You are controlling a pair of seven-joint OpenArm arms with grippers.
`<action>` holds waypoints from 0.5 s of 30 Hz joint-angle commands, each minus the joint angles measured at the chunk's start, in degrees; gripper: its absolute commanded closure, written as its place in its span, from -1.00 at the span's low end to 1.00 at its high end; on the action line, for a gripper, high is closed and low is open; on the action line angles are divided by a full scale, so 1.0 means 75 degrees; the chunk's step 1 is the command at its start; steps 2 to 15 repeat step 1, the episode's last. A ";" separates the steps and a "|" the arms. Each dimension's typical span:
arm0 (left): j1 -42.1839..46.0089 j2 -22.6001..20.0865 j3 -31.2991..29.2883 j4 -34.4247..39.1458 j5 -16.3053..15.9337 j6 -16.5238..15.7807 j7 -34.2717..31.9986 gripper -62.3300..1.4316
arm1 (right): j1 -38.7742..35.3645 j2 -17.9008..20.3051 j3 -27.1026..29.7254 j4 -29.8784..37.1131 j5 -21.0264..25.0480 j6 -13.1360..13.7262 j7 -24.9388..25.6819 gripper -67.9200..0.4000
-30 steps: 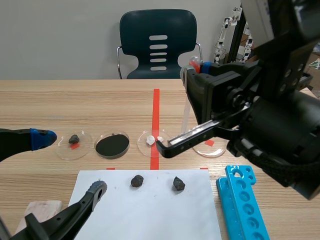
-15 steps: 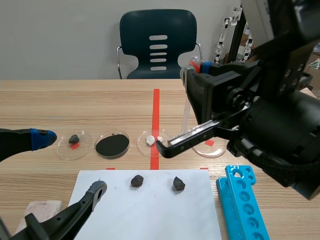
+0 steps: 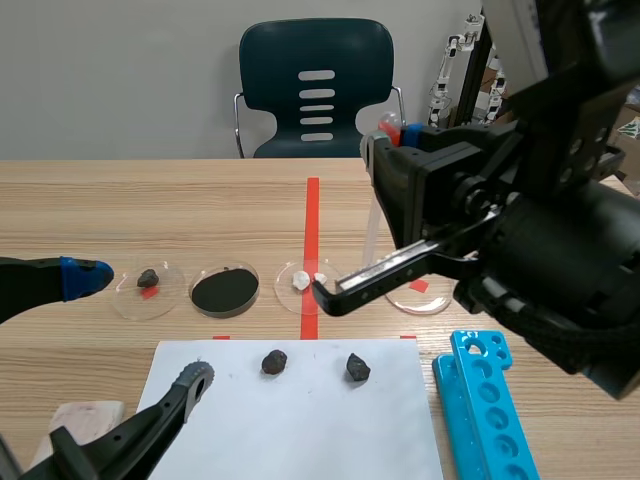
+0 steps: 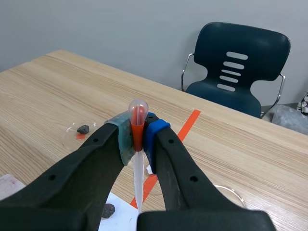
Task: Squeeze the dropper onto the mineral
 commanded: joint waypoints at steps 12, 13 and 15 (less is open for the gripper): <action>0.0000 0.0015 -0.0026 0.0076 -0.0047 0.0020 -0.0131 -1.00 | 0.0047 0.0017 0.0023 0.0087 0.0076 -0.0032 0.0154 0.96; 0.0000 0.0015 -0.0026 0.0076 -0.0047 0.0020 -0.0131 -1.00 | 0.0047 0.0017 0.0023 0.0087 0.0076 -0.0032 0.0154 0.96; 0.0000 0.0015 -0.0026 0.0076 -0.0047 0.0020 -0.0131 -1.00 | 0.0047 0.0017 0.0023 0.0087 0.0076 -0.0032 0.0154 0.96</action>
